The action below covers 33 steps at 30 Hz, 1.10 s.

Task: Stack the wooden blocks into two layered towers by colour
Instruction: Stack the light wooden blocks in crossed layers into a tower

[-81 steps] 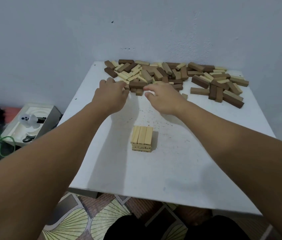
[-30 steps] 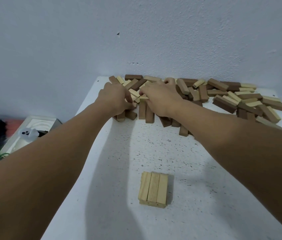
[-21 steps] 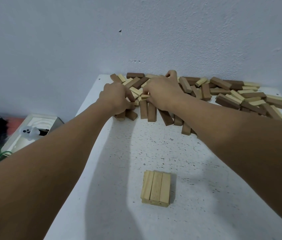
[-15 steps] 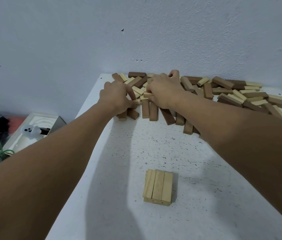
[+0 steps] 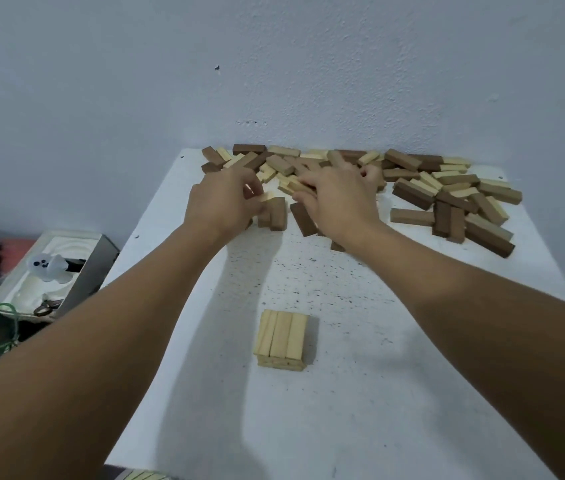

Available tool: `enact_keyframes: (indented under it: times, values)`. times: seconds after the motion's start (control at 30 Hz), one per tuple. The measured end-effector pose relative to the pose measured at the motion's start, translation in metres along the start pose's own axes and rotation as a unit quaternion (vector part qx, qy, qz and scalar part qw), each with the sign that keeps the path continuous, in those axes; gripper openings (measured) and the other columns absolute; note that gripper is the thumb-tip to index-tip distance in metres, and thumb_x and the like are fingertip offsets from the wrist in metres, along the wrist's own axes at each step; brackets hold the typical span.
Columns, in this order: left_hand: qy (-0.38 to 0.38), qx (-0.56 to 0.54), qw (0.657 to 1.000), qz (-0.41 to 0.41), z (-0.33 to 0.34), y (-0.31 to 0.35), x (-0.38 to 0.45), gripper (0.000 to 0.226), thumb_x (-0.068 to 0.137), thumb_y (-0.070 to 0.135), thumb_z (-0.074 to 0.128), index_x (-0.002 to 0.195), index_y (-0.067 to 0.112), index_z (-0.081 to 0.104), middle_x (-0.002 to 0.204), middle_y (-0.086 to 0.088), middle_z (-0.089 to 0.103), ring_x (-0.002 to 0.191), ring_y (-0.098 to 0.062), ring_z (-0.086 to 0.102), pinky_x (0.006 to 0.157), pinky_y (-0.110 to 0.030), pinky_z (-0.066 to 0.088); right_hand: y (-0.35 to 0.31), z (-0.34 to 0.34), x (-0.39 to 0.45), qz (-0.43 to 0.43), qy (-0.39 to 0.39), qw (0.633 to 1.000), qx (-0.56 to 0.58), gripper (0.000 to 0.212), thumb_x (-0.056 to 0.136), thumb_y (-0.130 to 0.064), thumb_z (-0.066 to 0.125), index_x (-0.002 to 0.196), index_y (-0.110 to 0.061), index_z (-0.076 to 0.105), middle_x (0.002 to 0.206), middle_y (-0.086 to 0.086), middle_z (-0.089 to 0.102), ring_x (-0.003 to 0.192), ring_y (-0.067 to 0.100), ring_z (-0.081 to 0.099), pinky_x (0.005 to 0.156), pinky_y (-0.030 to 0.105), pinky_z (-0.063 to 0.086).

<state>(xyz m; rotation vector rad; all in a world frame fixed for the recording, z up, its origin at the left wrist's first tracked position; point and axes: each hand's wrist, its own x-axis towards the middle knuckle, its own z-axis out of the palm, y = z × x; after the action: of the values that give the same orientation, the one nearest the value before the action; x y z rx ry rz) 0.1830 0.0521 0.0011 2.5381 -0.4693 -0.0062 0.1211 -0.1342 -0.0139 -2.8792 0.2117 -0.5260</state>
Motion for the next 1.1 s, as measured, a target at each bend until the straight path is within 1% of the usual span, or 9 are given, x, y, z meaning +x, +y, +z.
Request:
enact_keyframes:
  times: [0.17,0.3,0.47,0.63,0.73,0.8,0.97,1.03,1.1]
  values:
    - [0.001,-0.017,0.999,0.032,0.011,0.036,-0.042,0.019,0.085,0.042,0.082,0.096,0.030,0.072,0.093,0.010,0.072,0.091,-0.016,0.065,0.087,-0.043,0.053,0.030,-0.016,-0.055,0.058,0.008,0.998,0.034,0.025,0.103,-0.046,0.057,0.087,-0.031,0.069,0.071,-0.011,0.061,0.095,0.017,0.051,0.081,0.041,0.020]
    - [-0.019,0.016,0.998,0.062,0.024,0.074,-0.079,0.022,0.084,0.045,0.082,0.097,0.030,0.073,0.095,0.013,0.070,0.092,-0.012,0.062,0.070,-0.024,0.043,0.053,-0.033,-0.102,0.120,0.004,0.990,0.080,0.025,0.100,-0.050,0.060,0.099,-0.029,0.073,0.080,-0.008,0.068,0.093,0.018,0.058,0.079,0.041,0.020]
    - [-0.040,0.005,0.996,0.085,0.049,0.111,-0.127,0.021,0.083,0.042,0.084,0.096,0.029,0.073,0.093,0.010,0.070,0.086,-0.014,0.063,0.075,-0.036,0.051,0.080,-0.050,-0.165,0.156,-0.039,0.985,0.069,0.024,0.101,-0.051,0.057,0.101,-0.033,0.074,0.090,-0.010,0.070,0.097,0.017,0.059,0.077,0.039,0.015]
    - [-0.071,0.076,0.989,0.107,0.074,0.134,-0.167,0.018,0.086,0.041,0.079,0.099,0.031,0.073,0.100,0.006,0.069,0.098,-0.021,0.059,0.085,-0.043,0.051,0.095,-0.070,-0.219,0.186,-0.060,0.978,0.076,0.021,0.101,-0.052,0.058,0.107,-0.039,0.074,0.089,-0.016,0.059,0.099,0.014,0.058,0.084,0.038,0.019]
    - [-0.093,0.078,0.985,0.120,0.089,0.139,-0.187,0.017,0.093,0.035,0.074,0.110,0.031,0.074,0.108,0.000,0.058,0.108,-0.025,0.051,0.091,-0.041,0.047,0.100,-0.077,-0.237,0.198,-0.065,0.965,0.162,0.028,0.097,-0.057,0.061,0.113,-0.038,0.075,0.094,-0.018,0.058,0.093,0.007,0.057,0.093,0.038,0.037]
    - [-0.087,0.063,0.986,0.125,0.097,0.139,-0.196,0.019,0.098,0.028,0.070,0.116,0.028,0.075,0.111,-0.003,0.051,0.110,-0.026,0.047,0.093,-0.039,0.046,0.103,-0.077,-0.247,0.191,-0.062,0.953,0.227,0.031,0.095,-0.048,0.070,0.122,-0.034,0.074,0.101,-0.014,0.061,0.090,0.007,0.059,0.092,0.036,0.050]
    - [-0.108,-0.110,0.986,0.062,0.112,0.129,-0.203,0.016,0.099,0.025,0.066,0.110,0.024,0.078,0.111,0.005,0.049,0.105,-0.018,0.051,0.084,-0.021,0.043,0.107,-0.073,-0.266,0.190,-0.028,0.931,0.311,0.041,0.092,-0.031,0.078,0.132,-0.028,0.070,0.099,-0.011,0.068,0.087,0.007,0.064,0.086,0.025,0.055]
    - [-0.111,-0.121,0.984,0.072,0.114,0.123,-0.205,0.020,0.100,0.024,0.063,0.114,0.023,0.077,0.116,0.009,0.053,0.107,-0.014,0.053,0.079,-0.013,0.039,0.107,-0.071,-0.268,0.198,-0.007,0.925,0.325,0.042,0.092,-0.030,0.078,0.133,-0.027,0.069,0.097,-0.012,0.068,0.087,0.005,0.065,0.082,0.017,0.053]
    - [-0.084,-0.097,0.986,0.111,0.117,0.117,-0.207,0.028,0.103,0.014,0.058,0.125,0.023,0.074,0.118,0.006,0.053,0.108,-0.011,0.051,0.087,-0.007,0.036,0.107,-0.070,-0.267,0.202,0.005,0.922,0.329,0.040,0.093,-0.030,0.077,0.132,-0.027,0.069,0.095,-0.014,0.068,0.086,0.003,0.065,0.080,0.015,0.053]
